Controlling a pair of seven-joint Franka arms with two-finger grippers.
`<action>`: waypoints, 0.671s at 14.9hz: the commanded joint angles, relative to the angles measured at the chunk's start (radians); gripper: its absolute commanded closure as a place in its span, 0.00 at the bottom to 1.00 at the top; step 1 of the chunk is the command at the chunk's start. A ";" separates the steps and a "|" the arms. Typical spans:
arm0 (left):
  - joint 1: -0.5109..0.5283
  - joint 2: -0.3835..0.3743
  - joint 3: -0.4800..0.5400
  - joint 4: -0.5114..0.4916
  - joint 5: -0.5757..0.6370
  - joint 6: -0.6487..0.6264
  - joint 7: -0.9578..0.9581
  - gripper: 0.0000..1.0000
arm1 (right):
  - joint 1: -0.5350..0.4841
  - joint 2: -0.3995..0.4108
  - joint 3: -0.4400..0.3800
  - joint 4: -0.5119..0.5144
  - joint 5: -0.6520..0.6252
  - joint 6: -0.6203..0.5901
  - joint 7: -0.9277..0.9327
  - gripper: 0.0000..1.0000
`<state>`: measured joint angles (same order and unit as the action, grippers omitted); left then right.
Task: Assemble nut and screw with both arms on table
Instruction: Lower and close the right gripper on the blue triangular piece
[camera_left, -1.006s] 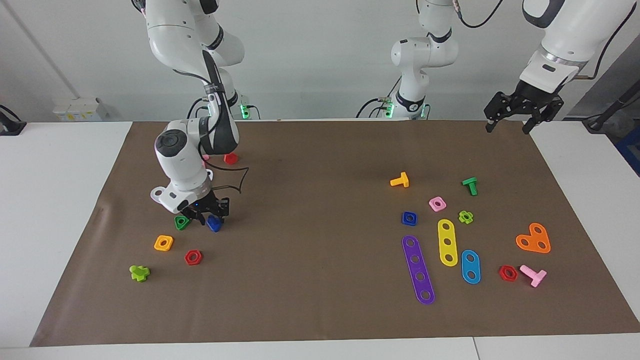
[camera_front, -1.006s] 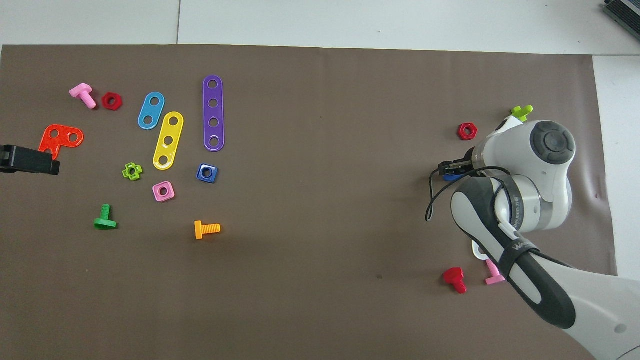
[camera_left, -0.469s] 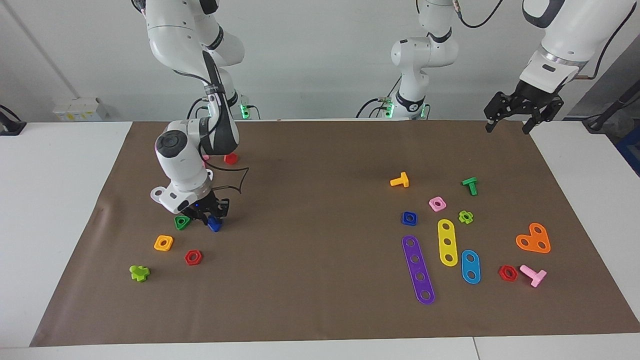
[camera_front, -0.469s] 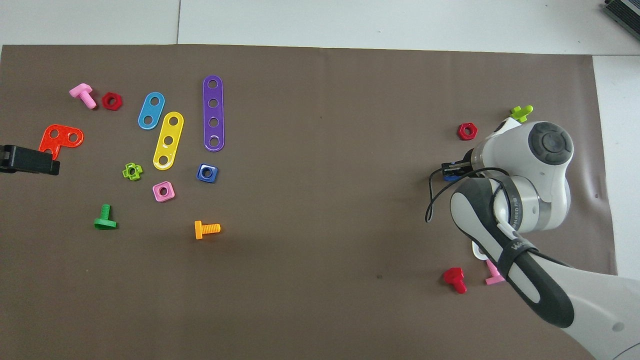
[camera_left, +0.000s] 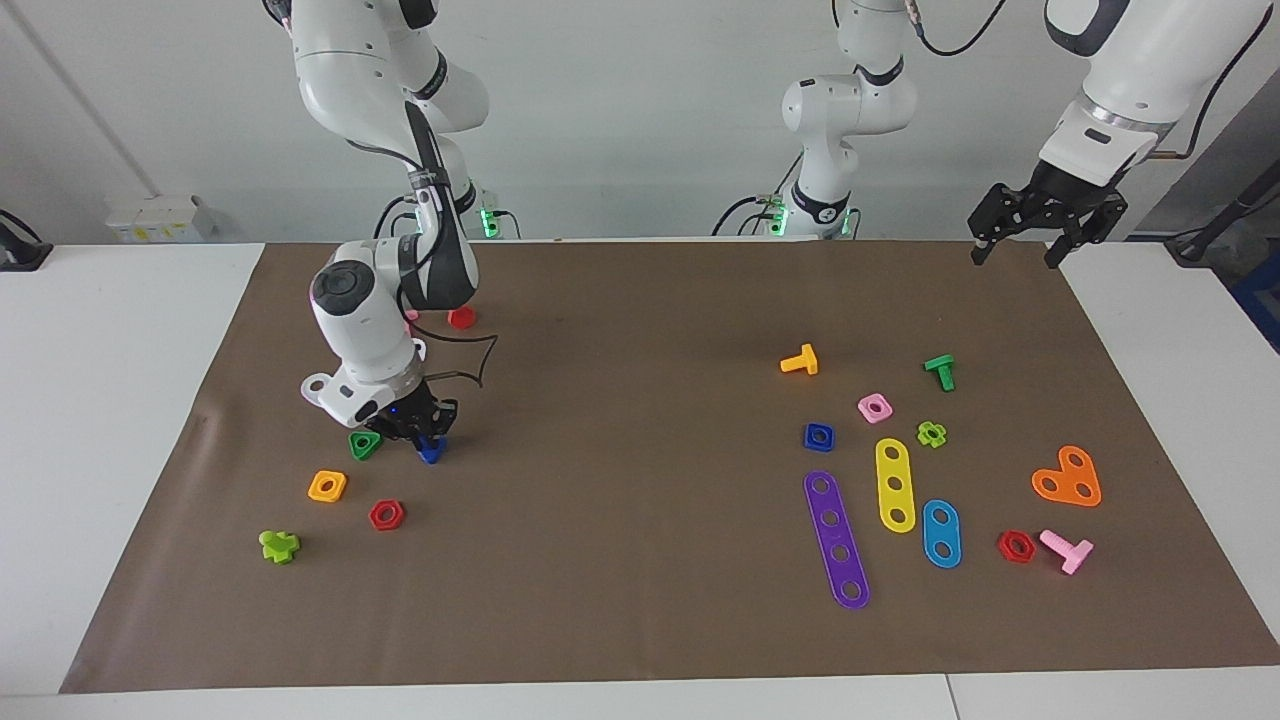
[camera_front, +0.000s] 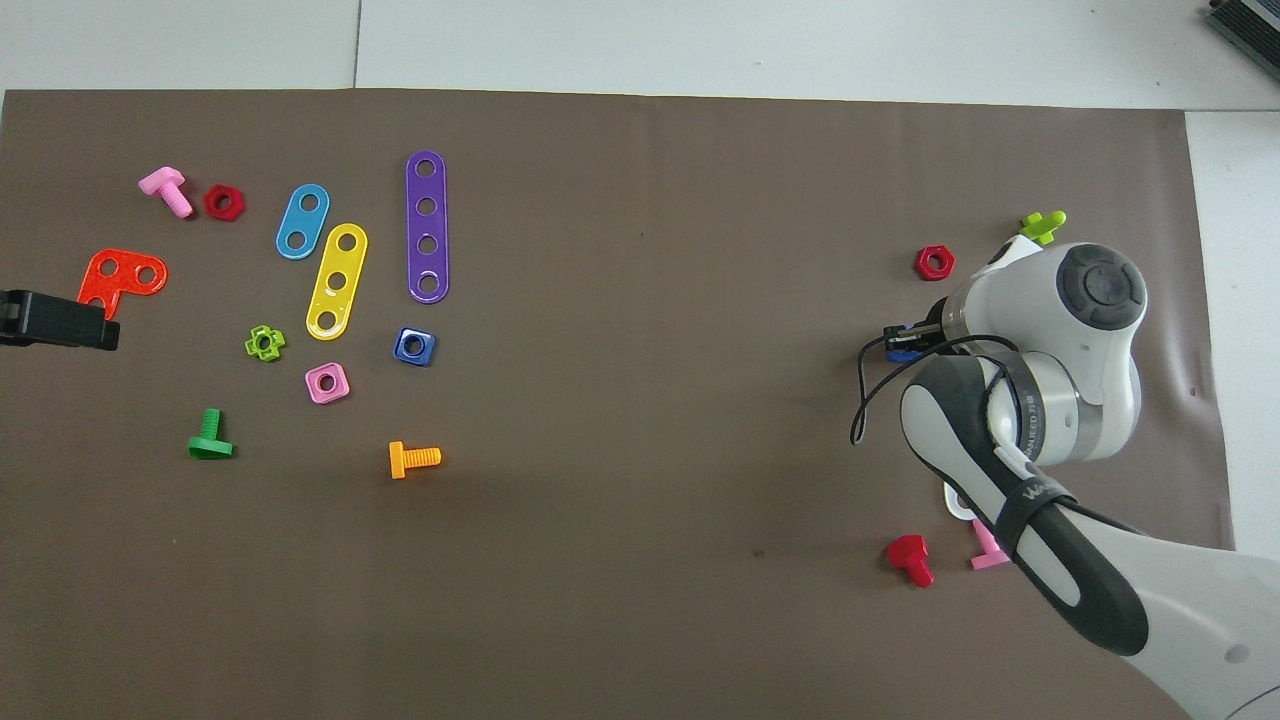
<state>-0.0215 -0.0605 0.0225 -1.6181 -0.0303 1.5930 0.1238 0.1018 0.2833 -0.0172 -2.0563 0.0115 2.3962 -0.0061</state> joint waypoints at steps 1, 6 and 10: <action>0.011 -0.012 -0.007 -0.011 0.006 -0.010 -0.007 0.00 | -0.004 -0.004 0.002 -0.002 0.011 0.017 -0.003 1.00; 0.009 -0.013 -0.007 -0.011 0.006 -0.010 -0.007 0.00 | -0.002 -0.018 0.009 0.073 0.011 -0.076 0.003 1.00; 0.009 -0.012 -0.007 -0.011 0.006 -0.010 -0.007 0.00 | -0.002 -0.039 0.059 0.186 0.010 -0.225 0.116 1.00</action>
<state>-0.0215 -0.0605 0.0225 -1.6181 -0.0303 1.5930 0.1238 0.1025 0.2532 0.0142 -1.9255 0.0125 2.2401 0.0540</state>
